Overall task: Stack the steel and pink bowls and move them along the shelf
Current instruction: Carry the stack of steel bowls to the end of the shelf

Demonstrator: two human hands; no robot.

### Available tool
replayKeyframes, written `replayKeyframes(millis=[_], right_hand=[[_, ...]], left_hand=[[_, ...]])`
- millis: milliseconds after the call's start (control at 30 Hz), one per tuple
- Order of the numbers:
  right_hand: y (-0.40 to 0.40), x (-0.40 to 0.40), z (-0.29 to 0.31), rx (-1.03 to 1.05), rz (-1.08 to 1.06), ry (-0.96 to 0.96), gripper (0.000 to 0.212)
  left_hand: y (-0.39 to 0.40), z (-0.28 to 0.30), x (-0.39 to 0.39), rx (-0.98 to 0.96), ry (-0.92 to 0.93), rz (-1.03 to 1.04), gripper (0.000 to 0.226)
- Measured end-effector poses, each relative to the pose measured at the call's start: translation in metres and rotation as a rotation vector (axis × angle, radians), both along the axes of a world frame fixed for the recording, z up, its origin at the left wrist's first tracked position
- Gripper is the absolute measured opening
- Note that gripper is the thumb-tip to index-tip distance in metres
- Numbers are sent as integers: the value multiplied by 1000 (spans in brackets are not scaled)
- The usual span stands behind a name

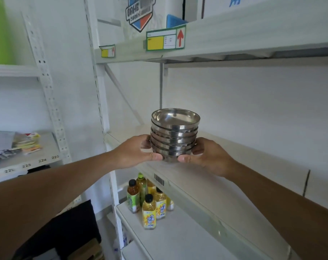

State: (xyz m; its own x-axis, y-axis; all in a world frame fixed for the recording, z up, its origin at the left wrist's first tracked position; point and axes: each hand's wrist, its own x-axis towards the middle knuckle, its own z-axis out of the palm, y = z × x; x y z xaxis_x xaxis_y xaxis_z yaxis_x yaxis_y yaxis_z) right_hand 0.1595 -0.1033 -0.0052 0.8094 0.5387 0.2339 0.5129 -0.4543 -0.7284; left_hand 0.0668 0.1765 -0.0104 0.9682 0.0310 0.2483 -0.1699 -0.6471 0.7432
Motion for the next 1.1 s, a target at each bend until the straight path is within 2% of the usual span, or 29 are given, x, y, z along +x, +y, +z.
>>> replayKeyframes(millis=[333,500,633,733,833,900,967,1100], right_hand=[[82,36,-7,67,-113,103,76],[102,47,-10,67,-179,124,81],[107,50,-9,74,-199,132,78],[103,45,-10,90,-194,149,69],[97,37,-14,188,-242,230,71],[97,34,-20,292,-253,331,57],[99,31,-26,352,-242,402,37],[110,37,-23,403,-212,483,36]], left_hand=[[84,-4,66,-43,-16,-129,53],[104,-13,94,-57,42,-185,59],[109,-14,107,-82,58,-203,51],[106,-15,105,-111,49,-172,43],[102,-17,93,-101,-26,-67,34],[99,-19,85,-173,-39,0,25],[92,-22,81,-288,0,33,30],[74,-20,91,-562,153,32,49]])
